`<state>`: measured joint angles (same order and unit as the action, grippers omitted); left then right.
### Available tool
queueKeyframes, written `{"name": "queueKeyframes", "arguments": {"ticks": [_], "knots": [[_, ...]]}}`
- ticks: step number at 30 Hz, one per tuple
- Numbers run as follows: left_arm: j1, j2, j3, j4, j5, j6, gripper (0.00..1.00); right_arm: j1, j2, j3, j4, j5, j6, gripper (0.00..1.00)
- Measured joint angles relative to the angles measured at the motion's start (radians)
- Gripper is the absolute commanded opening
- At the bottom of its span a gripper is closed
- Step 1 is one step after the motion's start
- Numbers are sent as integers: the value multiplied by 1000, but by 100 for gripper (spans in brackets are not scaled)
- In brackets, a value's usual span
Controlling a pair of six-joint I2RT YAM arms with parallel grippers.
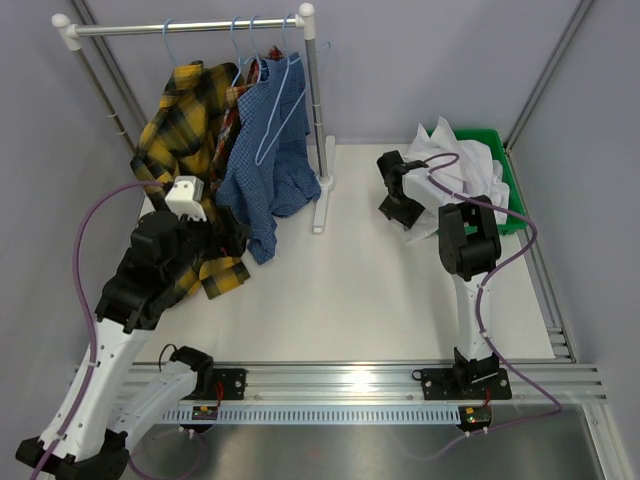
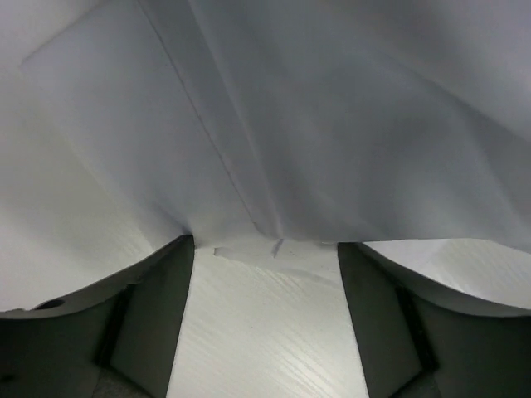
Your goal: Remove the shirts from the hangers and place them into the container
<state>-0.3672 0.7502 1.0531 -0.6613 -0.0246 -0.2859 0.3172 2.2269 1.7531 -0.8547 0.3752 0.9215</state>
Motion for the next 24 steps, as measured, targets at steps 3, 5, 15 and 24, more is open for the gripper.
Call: {"name": "queueKeyframes", "arguments": {"ticks": [3,5,15,24], "knots": [[0,-9,0,0,0,0,99,0,9,10,-8,-6,23,22],[0,-18,-1,0,-1,0,99,-2,9,6,-6,-10,32,2],[0,-42,-10,-2,-2,9,99,-7,-25,-35,40,-16,-37,0],[0,-51,-9,-5,-9,17,99,-86,-166,215,31,75,-293,0]]}}
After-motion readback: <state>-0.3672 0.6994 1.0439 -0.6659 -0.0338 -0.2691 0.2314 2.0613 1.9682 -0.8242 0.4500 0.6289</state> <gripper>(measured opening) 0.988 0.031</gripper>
